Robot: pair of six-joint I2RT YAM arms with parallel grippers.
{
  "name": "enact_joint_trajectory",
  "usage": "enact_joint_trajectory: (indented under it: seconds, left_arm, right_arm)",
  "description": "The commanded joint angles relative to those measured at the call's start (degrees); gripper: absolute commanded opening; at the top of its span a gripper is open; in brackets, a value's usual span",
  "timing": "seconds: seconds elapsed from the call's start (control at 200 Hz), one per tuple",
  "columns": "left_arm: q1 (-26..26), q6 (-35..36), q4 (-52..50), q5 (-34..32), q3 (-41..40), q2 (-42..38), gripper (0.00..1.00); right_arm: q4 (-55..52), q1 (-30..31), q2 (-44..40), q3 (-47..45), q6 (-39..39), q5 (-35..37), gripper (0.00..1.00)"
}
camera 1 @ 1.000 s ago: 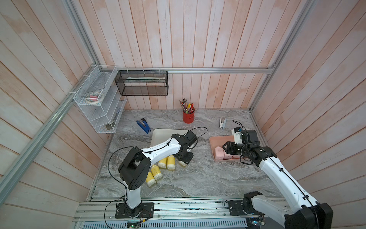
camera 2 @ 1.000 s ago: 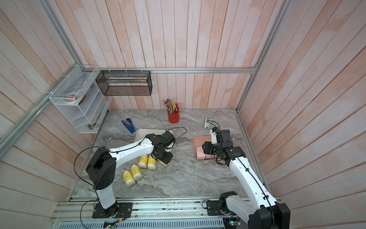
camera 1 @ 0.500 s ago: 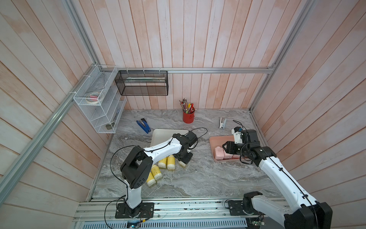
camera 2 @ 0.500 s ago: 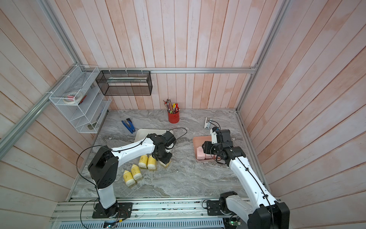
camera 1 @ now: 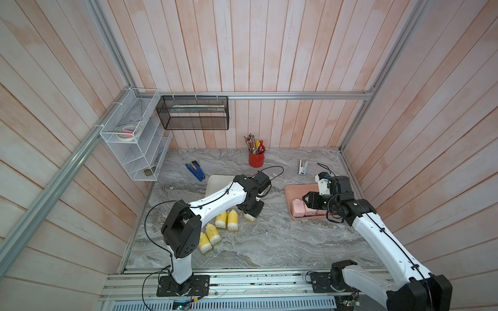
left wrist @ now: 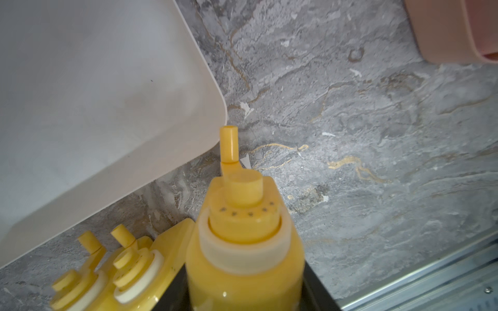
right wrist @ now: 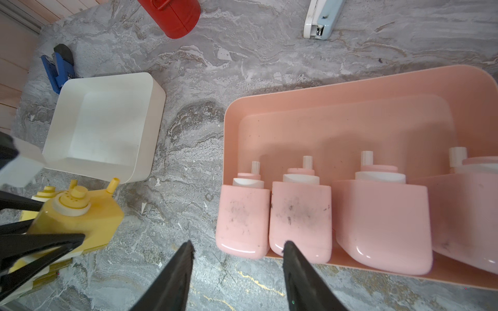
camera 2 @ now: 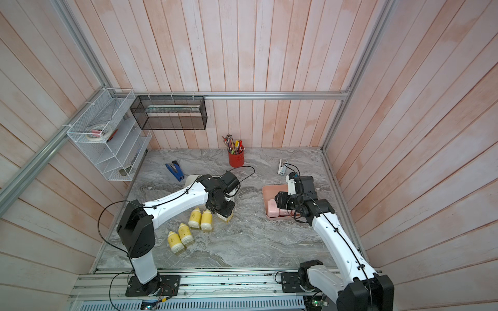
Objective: Place the pencil sharpeners by color into the storage box
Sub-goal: Pick up the pencil sharpener from the center of the board.
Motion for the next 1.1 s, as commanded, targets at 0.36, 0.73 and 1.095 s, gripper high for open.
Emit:
enact_joint_trajectory:
  seconds: [0.36, 0.73, 1.095]
  left_arm:
    - [2.96, -5.85, -3.84, -5.18, 8.68, 0.84, 0.38]
    - [9.63, -8.35, 0.4, -2.02, 12.14, 5.15, 0.38]
    - [11.35, -9.77, 0.28, -0.83, 18.51, 12.24, 0.38]
  right_arm:
    - [0.87, -0.25, 3.11, 0.2, -1.77, -1.89, 0.56]
    - [-0.39, -0.25, 6.52, 4.19, -4.31, -1.17, 0.56]
    - [-1.73, -0.49, 8.05, 7.24, -6.62, -0.82, 0.56]
